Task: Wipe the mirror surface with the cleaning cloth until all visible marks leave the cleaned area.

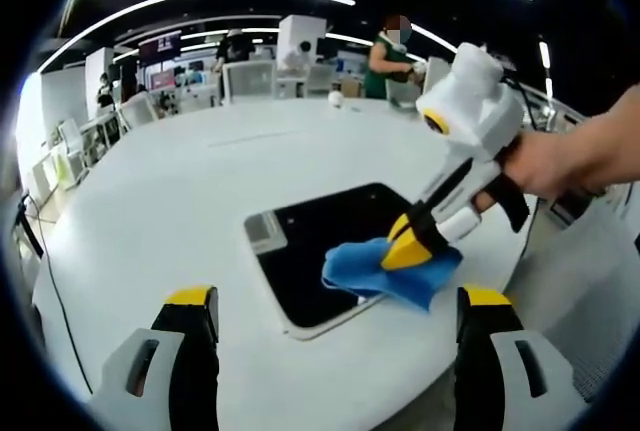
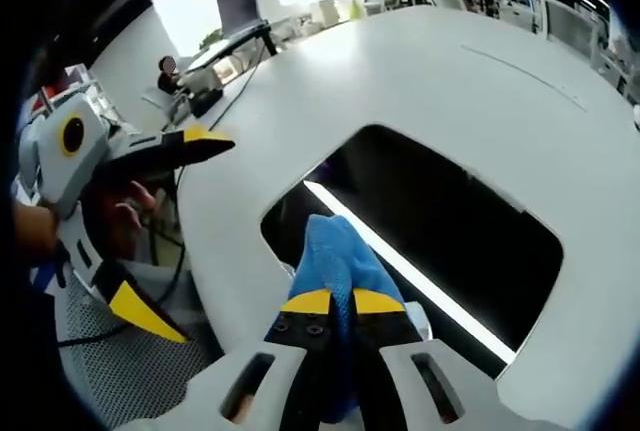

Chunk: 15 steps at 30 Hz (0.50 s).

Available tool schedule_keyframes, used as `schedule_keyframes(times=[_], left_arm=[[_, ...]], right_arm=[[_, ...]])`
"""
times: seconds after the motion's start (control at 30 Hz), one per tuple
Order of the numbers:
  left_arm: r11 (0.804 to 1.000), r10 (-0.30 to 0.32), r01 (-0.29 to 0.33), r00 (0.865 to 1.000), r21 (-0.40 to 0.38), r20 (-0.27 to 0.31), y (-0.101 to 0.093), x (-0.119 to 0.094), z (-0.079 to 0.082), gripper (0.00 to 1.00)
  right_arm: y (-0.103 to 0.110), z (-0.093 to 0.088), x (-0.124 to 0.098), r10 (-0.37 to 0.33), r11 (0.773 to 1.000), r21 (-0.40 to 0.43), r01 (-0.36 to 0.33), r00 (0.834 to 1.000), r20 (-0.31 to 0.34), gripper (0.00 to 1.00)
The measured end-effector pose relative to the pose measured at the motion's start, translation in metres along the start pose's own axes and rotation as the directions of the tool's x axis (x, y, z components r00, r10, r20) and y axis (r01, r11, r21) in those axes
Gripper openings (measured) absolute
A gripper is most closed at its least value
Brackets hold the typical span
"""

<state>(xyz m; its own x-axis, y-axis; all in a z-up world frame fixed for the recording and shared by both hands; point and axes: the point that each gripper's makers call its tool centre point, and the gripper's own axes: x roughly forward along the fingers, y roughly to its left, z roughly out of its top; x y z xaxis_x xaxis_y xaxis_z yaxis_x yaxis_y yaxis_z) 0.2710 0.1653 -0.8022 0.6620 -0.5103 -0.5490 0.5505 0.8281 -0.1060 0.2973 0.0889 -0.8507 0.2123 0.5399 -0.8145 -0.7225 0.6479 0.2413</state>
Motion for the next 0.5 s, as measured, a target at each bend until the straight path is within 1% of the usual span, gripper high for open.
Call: schedule_keyframes(times=[0.5], left_arm=[[1.0, 0.0, 0.0, 1.0, -0.003, -0.001, 0.0, 0.0, 0.0, 0.99]], right_arm=[[-0.019, 0.012, 0.002, -0.013, 1.0, -0.025, 0.013, 1.0, -0.009, 0.0]])
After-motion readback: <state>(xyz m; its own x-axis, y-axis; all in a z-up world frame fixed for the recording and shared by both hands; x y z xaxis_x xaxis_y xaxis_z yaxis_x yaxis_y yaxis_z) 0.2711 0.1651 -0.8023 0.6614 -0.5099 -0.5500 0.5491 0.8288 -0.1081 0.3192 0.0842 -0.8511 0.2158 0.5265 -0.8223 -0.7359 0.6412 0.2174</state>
